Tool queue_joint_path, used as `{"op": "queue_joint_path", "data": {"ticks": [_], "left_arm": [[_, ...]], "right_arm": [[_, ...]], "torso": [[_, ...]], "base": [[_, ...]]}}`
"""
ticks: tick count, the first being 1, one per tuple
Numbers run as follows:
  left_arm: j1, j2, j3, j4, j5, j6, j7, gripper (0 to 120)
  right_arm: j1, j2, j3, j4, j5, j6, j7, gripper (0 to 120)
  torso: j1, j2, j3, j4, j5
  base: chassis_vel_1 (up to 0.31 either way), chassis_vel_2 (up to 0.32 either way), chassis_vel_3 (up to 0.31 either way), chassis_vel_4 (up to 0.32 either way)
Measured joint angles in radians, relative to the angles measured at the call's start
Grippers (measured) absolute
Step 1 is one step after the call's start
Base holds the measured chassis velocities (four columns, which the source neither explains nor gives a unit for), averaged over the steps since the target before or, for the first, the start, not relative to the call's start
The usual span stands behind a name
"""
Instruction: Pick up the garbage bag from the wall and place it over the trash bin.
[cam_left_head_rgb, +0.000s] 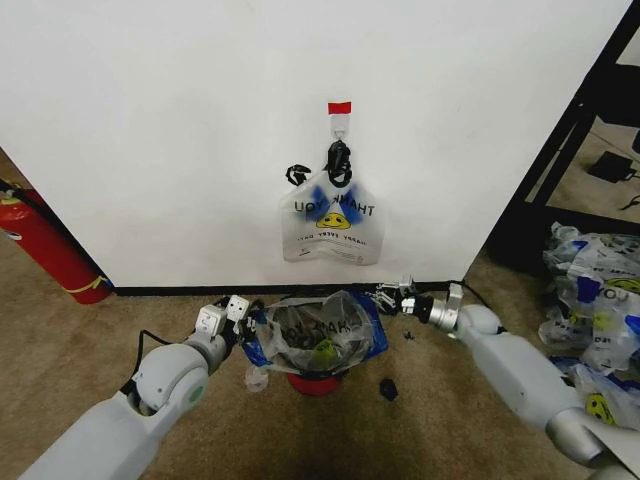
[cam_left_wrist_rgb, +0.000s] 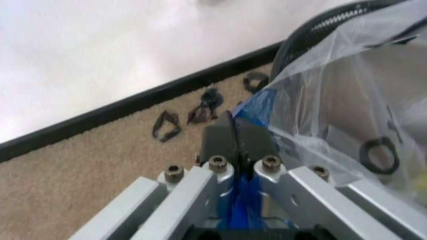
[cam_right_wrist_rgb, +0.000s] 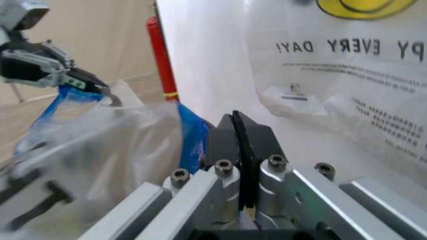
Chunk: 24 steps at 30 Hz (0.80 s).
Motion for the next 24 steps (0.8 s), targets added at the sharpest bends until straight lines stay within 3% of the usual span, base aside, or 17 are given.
{"op": "queue_joint_path", "data": {"ticks": [11, 18, 23, 24], "left_arm": [[-0.024, -0.065, -0.015, 0.084, 0.031, -0.077, 0.033, 0], [0.036, -0.043, -0.032, 0.06, 0.063, -0.1, 0.051, 0], [0.066, -0.045, -0.034, 0.032, 0.09, -0.105, 0.054, 0], [0.066, -0.045, -0.034, 0.032, 0.09, -0.105, 0.054, 0]], "right_arm": [[0.008, 0.114, 0.014, -0.096, 0.024, 0.082, 0.127, 0], [0.036, 0.051, 0.037, -0.076, 0.068, -0.056, -0.083, 0], [0.12, -0.011, 0.091, -0.157, -0.034, -0.201, -0.411, 18], [0.12, -0.011, 0.091, -0.157, -0.034, -0.201, -0.411, 18]], "torso": [[0.0, 0.0, 0.0, 0.0003, 0.0001], [0.0, 0.0, 0.0, 0.0002, 0.0001], [0.0, 0.0, 0.0, -0.0002, 0.0], [0.0, 0.0, 0.0, -0.0002, 0.0]], "base": [[0.0, 0.0, 0.0, 0.0], [0.0, 0.0, 0.0, 0.0], [0.0, 0.0, 0.0, 0.0], [0.0, 0.0, 0.0, 0.0]]}}
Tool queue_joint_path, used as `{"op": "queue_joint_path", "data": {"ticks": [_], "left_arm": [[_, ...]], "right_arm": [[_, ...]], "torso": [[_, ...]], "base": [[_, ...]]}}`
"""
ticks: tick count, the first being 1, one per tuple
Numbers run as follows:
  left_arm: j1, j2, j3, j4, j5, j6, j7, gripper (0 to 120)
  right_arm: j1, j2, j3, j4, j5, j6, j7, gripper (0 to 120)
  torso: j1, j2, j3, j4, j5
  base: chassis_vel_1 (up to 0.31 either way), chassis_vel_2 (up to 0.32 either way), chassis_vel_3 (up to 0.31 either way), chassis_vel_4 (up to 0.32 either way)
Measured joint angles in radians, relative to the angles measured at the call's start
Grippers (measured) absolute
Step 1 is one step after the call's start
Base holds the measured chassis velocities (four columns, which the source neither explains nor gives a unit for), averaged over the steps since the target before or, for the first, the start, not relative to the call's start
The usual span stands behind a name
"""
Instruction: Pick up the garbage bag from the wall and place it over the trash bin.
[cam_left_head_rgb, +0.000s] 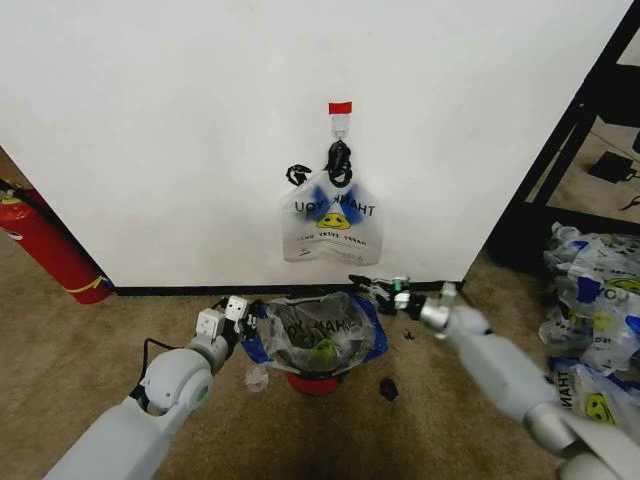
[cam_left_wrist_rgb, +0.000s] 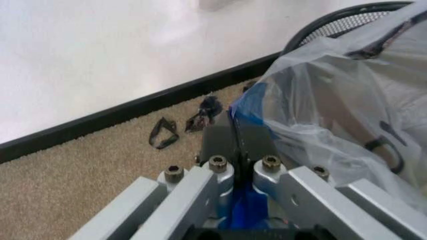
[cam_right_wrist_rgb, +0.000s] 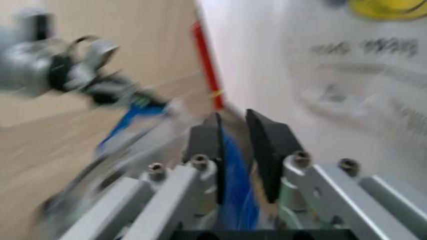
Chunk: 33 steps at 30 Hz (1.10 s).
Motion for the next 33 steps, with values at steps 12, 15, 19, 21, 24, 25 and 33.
{"op": "queue_joint_path", "data": {"ticks": [12, 15, 19, 21, 24, 25, 33], "left_arm": [[0.018, -0.006, 0.005, -0.014, 0.03, 0.009, -0.001, 0], [0.022, -0.009, 0.004, -0.018, 0.032, 0.01, -0.001, 0], [0.029, -0.012, 0.001, -0.026, 0.036, 0.012, -0.003, 0], [0.029, -0.012, 0.001, -0.026, 0.037, 0.012, -0.003, 0], [0.027, -0.013, 0.003, -0.026, 0.038, 0.012, -0.003, 0], [0.025, -0.013, 0.004, -0.025, 0.038, 0.013, -0.003, 0], [0.021, -0.017, 0.009, -0.019, 0.042, 0.014, -0.003, 0]], "right_arm": [[0.089, 0.029, 0.012, -0.096, -0.117, -0.192, -0.089, 65], [0.113, 0.046, 0.013, -0.138, -0.126, -0.211, -0.088, 74], [0.169, 0.083, 0.02, -0.241, -0.139, -0.235, -0.104, 90], [0.176, 0.087, 0.021, -0.254, -0.139, -0.239, -0.104, 94], [0.188, 0.096, 0.021, -0.284, -0.133, -0.253, -0.105, 99], [0.19, 0.101, 0.021, -0.296, -0.125, -0.265, -0.105, 100], [0.148, 0.118, 0.021, -0.302, -0.093, -0.294, -0.105, 100]], "torso": [[0.0, 0.0, 0.0, 0.0005, 0.0002], [0.0, 0.0, 0.0, 0.0005, 0.0], [0.0, 0.0, 0.0, 0.0006, -0.0001], [0.0, 0.0, 0.0, 0.0005, -0.0001], [0.0, 0.0, 0.0, 0.0003, 0.0], [0.0, 0.0, 0.0, 0.0002, -0.0001], [0.0, 0.0, 0.0, 0.0001, 0.0]], "base": [[0.0, 0.0, 0.0, 0.0], [0.0, 0.0, 0.0, 0.0], [0.0, 0.0, 0.0, 0.0], [0.0, 0.0, 0.0, 0.0], [0.0, 0.0, 0.0, 0.0], [0.0, 0.0, 0.0, 0.0], [0.0, 0.0, 0.0, 0.0]]}}
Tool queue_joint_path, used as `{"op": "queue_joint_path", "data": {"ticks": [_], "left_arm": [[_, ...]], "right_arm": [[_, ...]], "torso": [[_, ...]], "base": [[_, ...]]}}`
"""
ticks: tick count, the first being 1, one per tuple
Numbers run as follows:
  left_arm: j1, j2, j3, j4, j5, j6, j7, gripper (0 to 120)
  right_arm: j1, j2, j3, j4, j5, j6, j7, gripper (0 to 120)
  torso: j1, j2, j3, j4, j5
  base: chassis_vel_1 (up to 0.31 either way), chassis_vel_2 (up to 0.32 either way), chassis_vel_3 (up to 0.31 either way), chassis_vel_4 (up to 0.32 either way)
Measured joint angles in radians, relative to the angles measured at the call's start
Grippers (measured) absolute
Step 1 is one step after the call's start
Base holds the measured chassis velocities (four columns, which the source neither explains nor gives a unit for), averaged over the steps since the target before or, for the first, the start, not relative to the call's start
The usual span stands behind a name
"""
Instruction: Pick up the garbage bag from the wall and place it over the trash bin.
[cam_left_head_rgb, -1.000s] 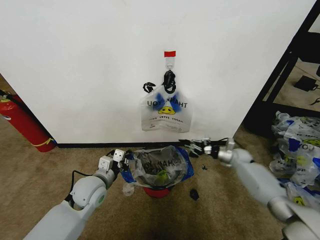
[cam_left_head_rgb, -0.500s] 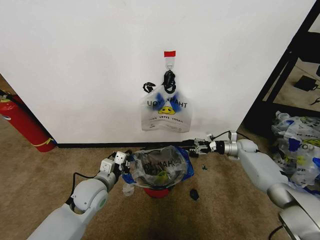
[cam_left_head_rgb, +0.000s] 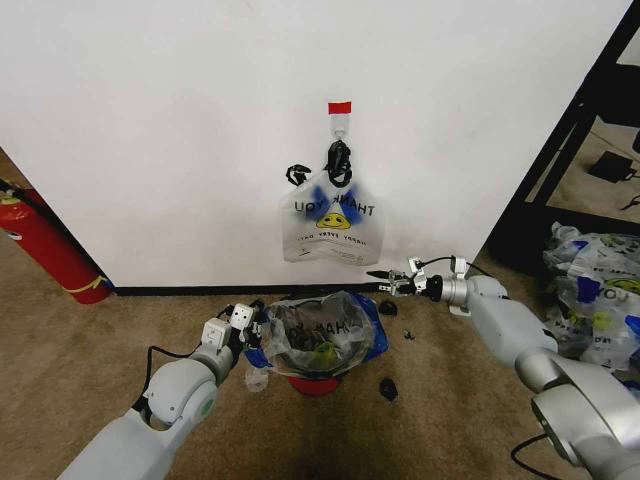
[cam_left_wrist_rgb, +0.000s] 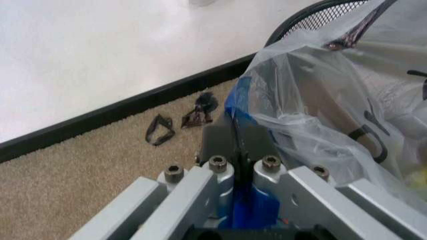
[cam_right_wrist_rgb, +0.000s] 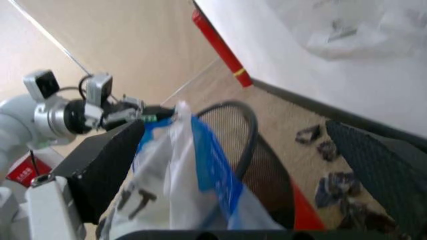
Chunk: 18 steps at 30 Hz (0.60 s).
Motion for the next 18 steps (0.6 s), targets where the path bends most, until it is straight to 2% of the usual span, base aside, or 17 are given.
{"op": "queue_joint_path", "data": {"ticks": [11, 18], "left_arm": [[0.0, -0.009, 0.004, 0.001, 0.007, 0.007, -0.001, 0], [0.001, -0.009, 0.001, 0.004, 0.007, 0.007, -0.003, 0]], "right_arm": [[-0.023, 0.018, -0.003, 0.013, -0.04, 0.022, -0.001, 98], [-0.023, 0.015, -0.006, 0.014, -0.042, 0.03, -0.006, 70]], "torso": [[0.0, 0.0, 0.0, 0.0003, 0.0], [0.0, 0.0, 0.0, 0.0002, -0.0001]], "base": [[0.0, 0.0, 0.0, 0.0], [0.0, 0.0, 0.0, 0.0]]}}
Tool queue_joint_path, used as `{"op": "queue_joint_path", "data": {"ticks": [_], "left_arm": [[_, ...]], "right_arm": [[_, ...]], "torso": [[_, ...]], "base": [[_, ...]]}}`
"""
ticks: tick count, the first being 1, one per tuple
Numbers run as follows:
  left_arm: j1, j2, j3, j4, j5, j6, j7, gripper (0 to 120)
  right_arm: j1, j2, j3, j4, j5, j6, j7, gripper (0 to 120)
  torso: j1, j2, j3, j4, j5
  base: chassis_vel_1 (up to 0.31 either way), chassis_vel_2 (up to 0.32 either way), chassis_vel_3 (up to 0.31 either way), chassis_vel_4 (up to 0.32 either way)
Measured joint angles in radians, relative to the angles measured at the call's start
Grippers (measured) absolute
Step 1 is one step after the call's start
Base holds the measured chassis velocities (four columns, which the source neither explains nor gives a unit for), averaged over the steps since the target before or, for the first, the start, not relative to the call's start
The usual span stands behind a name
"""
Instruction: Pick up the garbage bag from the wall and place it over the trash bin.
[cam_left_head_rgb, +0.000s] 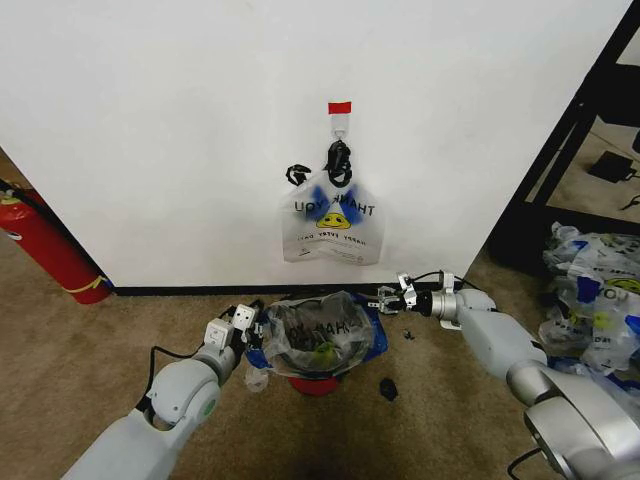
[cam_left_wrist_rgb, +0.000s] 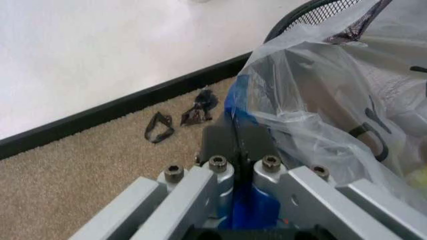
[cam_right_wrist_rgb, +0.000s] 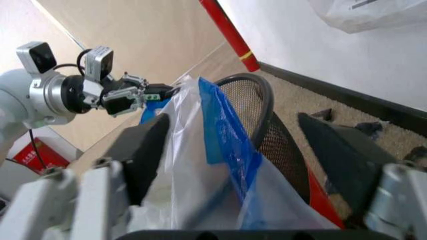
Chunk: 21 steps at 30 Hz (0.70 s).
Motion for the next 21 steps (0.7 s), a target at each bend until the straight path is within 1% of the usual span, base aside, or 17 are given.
{"op": "queue_joint_path", "data": {"ticks": [1, 5, 6, 8, 9, 12, 15, 16, 19, 21], "left_arm": [[0.0, 0.0, 0.0, 0.0, 0.0, 0.0, 0.0, 0], [0.0, -0.002, 0.0, 0.002, 0.0, -0.001, -0.002, 0], [0.0, -0.002, 0.0, 0.002, 0.0, -0.001, -0.002, 0], [0.0, -0.002, 0.0, 0.002, 0.0, -0.002, -0.003, 0], [0.0, -0.002, 0.0, 0.002, 0.0, -0.002, -0.003, 0], [0.001, -0.002, 0.0, 0.005, 0.0, -0.006, -0.004, 0], [0.003, -0.001, -0.001, 0.007, 0.0, -0.008, -0.005, 0], [0.003, -0.001, -0.001, 0.007, 0.0, -0.008, -0.005, 0], [0.003, 0.001, -0.001, 0.007, 0.001, -0.009, -0.005, 0], [0.003, 0.002, -0.001, 0.007, 0.001, -0.009, -0.005, 0]], "right_arm": [[0.0, 0.0, 0.0, 0.0, 0.0, 0.0, 0.0, 70], [-0.006, -0.002, -0.002, 0.005, -0.004, 0.012, 0.0, 52], [-0.007, -0.003, -0.003, 0.006, -0.005, 0.013, 0.0, 50], [-0.009, -0.005, -0.003, 0.007, -0.006, 0.017, 0.0, 41], [-0.009, -0.005, -0.003, 0.007, -0.006, 0.017, 0.0, 41], [-0.011, -0.008, -0.002, 0.009, -0.006, 0.026, 0.001, 26], [-0.012, -0.012, -0.002, 0.013, -0.003, 0.037, 0.002, 14], [-0.012, -0.012, -0.002, 0.013, -0.003, 0.037, 0.002, 14], [-0.012, -0.015, -0.002, 0.016, 0.003, 0.051, 0.002, 1], [-0.013, -0.015, -0.002, 0.017, 0.004, 0.053, 0.002, 0]], "torso": [[0.0, 0.0, 0.0, 0.0, 0.0], [0.0, 0.0, 0.0, 0.0001, 0.0], [0.0, 0.0, 0.0, 0.0001, 0.0], [0.0, 0.0, 0.0, 0.0, 0.0001], [0.0, 0.0, 0.0, 0.0, 0.0001], [0.0, 0.0, 0.0, 0.0, 0.0001], [0.0, 0.0, 0.0, 0.0, 0.0001], [0.0, 0.0, 0.0, 0.0, 0.0001], [0.0, 0.0, 0.0, 0.0, 0.0], [0.0, 0.0, 0.0, 0.0, 0.0001]], "base": [[0.0, 0.0, 0.0, 0.0], [0.0, 0.0, 0.0, 0.0], [0.0, 0.0, 0.0, 0.0], [0.0, 0.0, 0.0, 0.0], [0.0, 0.0, 0.0, 0.0], [0.0, 0.0, 0.0, 0.0], [0.0, 0.0, 0.0, 0.0], [0.0, 0.0, 0.0, 0.0], [0.0, 0.0, 0.0, 0.0], [0.0, 0.0, 0.0, 0.0]]}}
